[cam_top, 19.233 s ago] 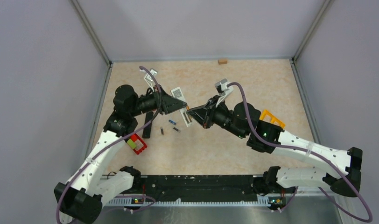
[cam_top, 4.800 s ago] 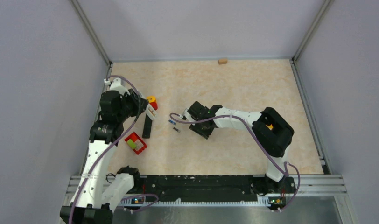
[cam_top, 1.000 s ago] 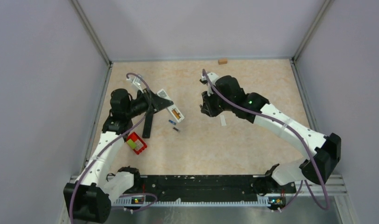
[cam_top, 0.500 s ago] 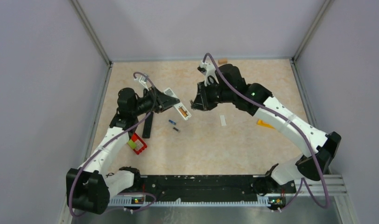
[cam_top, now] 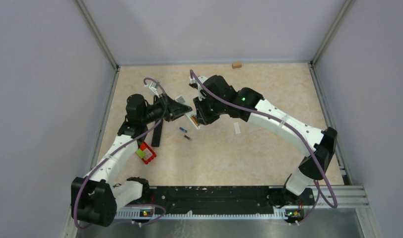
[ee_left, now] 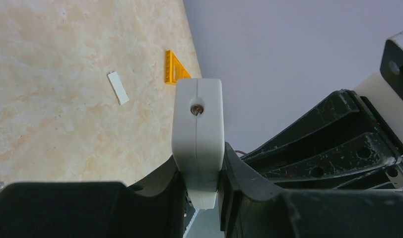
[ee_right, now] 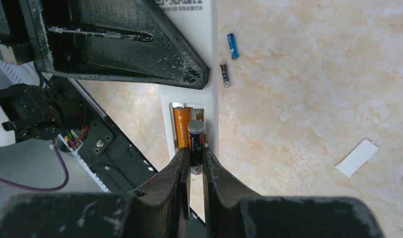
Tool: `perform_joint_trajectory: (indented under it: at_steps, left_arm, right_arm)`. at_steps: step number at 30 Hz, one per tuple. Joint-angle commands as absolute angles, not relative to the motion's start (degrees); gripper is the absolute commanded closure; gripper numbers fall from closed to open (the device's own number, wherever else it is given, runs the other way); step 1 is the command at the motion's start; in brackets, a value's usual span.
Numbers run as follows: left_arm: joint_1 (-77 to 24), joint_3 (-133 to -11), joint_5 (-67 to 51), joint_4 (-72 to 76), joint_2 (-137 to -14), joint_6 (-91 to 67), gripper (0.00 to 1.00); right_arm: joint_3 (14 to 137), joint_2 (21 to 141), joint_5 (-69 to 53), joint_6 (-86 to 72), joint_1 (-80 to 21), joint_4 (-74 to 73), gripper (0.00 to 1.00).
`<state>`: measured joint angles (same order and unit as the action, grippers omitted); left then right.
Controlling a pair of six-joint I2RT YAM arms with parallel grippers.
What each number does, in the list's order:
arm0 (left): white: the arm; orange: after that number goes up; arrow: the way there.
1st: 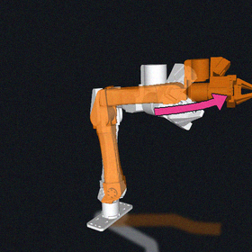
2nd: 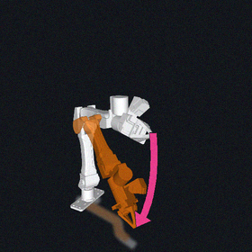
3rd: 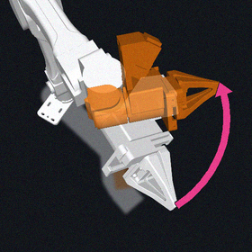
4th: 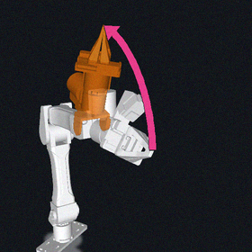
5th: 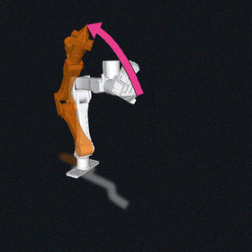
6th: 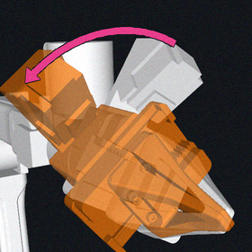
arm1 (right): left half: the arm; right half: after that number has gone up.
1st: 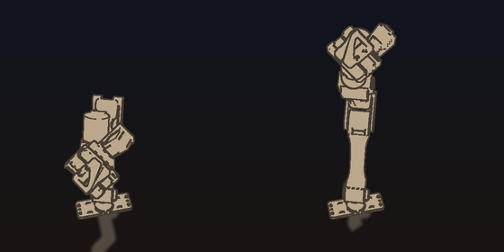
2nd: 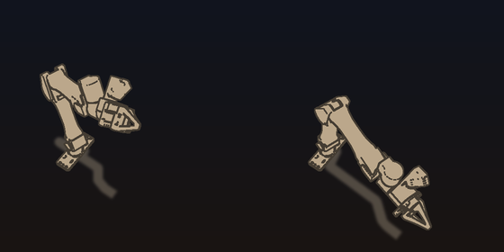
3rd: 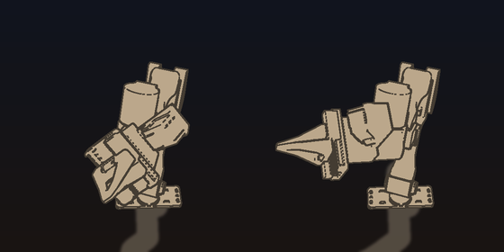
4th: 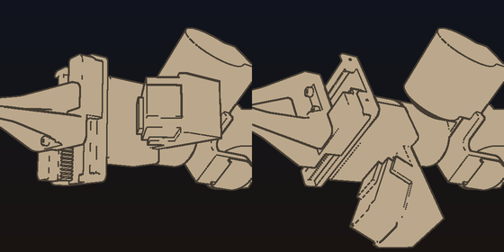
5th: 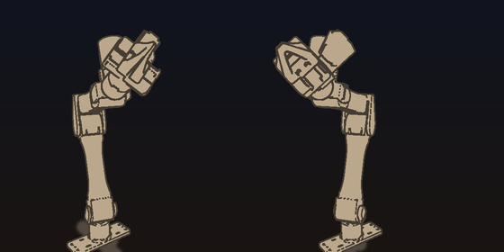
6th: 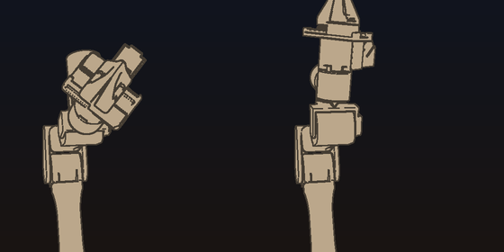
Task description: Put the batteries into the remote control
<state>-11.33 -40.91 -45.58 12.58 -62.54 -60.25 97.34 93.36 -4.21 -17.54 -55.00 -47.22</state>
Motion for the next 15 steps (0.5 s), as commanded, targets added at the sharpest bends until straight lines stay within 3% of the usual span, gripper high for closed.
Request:
perform_joint_trajectory:
  at_steps: [1, 15]
  left_arm:
    - [-11.5, -40.9, -46.6, 16.3, -62.1, -60.0, 1.0]
    - [-11.5, -42.4, -46.9, 16.9, -63.6, -60.7, 1.0]
  right_arm:
    - [102.9, 94.2, -0.3, -15.2, -55.5, -50.2, 0.85]
    - [106.5, 97.0, 0.3, -13.3, -56.1, -53.9, 0.81]
